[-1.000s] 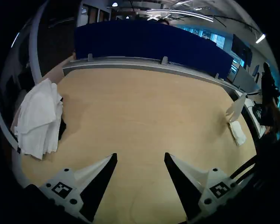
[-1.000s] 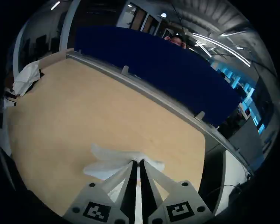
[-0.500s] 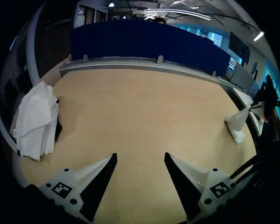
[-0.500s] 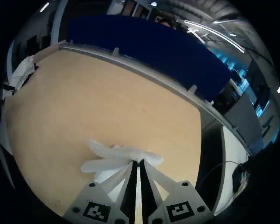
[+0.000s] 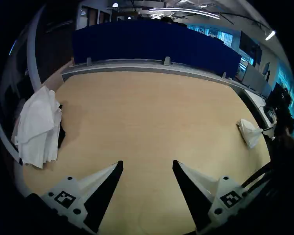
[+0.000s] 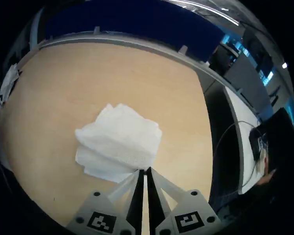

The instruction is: Fold towel

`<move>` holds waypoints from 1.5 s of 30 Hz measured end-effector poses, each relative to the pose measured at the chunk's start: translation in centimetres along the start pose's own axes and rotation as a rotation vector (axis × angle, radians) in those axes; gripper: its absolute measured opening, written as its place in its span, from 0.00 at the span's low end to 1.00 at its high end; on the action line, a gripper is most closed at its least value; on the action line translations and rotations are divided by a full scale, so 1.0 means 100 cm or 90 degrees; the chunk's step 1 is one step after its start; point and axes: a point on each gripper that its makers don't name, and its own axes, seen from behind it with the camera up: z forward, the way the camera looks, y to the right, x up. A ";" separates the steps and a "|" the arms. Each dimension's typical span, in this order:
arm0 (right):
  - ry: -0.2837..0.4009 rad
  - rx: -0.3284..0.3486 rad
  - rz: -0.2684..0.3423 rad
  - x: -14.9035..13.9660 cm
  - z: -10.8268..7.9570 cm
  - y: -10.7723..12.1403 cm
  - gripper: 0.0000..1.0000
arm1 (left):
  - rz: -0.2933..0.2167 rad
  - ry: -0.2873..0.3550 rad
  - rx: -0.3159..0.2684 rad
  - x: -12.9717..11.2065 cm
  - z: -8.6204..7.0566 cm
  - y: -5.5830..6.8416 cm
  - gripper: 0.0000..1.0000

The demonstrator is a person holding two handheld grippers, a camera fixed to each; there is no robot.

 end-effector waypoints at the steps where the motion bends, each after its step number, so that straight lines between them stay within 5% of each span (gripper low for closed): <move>1: -0.007 -0.002 0.006 -0.005 0.003 -0.001 0.05 | 0.001 0.000 0.001 0.000 0.000 0.000 0.94; 21: -0.072 -0.042 0.056 -0.053 0.039 -0.017 0.09 | 0.015 0.000 0.012 -0.006 -0.006 -0.005 0.94; 26: -0.075 -0.044 0.058 -0.056 0.038 -0.018 0.23 | 0.019 0.000 0.011 -0.006 -0.008 -0.004 0.94; 39: -0.028 -0.042 0.068 -0.044 0.010 -0.019 0.94 | 0.018 0.003 0.007 -0.002 -0.008 -0.003 0.94; 45: 0.011 -0.021 0.069 -0.017 0.005 -0.031 1.00 | 0.018 0.003 0.003 -0.003 -0.010 0.000 0.94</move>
